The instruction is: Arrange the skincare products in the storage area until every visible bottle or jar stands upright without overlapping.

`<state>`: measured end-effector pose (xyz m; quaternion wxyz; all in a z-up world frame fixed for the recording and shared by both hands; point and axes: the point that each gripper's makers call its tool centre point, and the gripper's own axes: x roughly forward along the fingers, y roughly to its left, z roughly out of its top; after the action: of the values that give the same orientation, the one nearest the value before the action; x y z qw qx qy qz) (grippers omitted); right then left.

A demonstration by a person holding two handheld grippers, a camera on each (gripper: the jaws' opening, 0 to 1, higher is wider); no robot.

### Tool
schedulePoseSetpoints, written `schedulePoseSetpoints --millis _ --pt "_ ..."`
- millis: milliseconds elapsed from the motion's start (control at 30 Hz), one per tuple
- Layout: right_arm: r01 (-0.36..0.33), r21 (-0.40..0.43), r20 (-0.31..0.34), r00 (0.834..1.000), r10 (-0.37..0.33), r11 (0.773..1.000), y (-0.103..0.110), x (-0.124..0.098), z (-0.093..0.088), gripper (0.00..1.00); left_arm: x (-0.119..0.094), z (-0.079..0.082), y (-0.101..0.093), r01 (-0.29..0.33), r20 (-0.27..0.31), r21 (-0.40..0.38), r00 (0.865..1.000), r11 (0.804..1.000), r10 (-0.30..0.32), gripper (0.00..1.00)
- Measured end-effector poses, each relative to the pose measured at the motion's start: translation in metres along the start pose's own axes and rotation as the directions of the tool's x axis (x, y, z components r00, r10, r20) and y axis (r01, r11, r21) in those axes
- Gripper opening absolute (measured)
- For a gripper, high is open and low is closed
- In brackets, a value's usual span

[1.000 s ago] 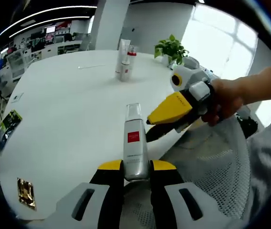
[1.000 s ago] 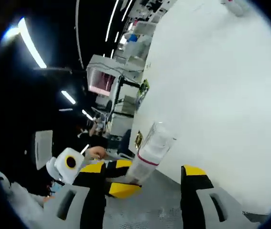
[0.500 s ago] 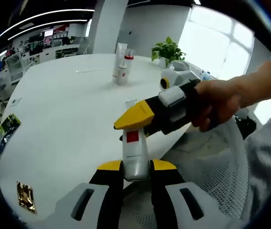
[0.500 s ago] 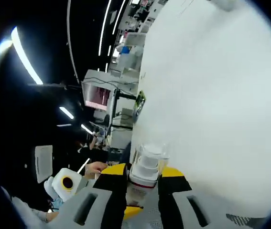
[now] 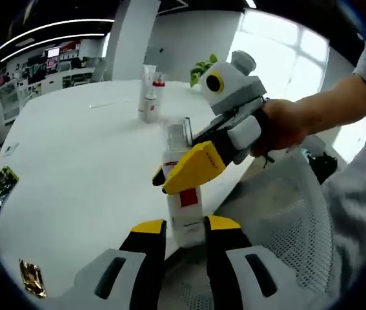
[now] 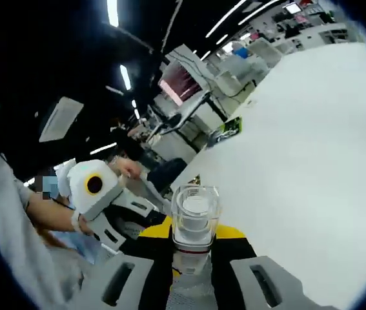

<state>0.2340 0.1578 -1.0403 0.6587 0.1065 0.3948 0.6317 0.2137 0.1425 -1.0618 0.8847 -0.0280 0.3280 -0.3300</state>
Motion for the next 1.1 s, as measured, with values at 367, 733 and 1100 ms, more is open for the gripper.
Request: schedulePoseSetpoints --millis 367,733,1100 --pt "-0.046 -0.047 -0.004 0.999 0.046 0.998 0.008 0.001 0.002 0.15 0.0 0.002 -0.001 0.009 0.013 0.009 1.0 1.0 -0.009 0.23" --pt "-0.102 -0.186 -0.018 0.995 0.1 0.977 0.022 -0.001 0.001 0.15 0.0 0.003 -0.007 0.034 0.013 0.034 0.999 0.999 -0.034 0.25" --pt "-0.129 -0.279 0.006 0.991 0.136 0.952 0.035 0.002 0.005 0.15 -0.001 0.006 -0.01 0.049 0.028 0.064 0.998 0.997 -0.051 0.25"
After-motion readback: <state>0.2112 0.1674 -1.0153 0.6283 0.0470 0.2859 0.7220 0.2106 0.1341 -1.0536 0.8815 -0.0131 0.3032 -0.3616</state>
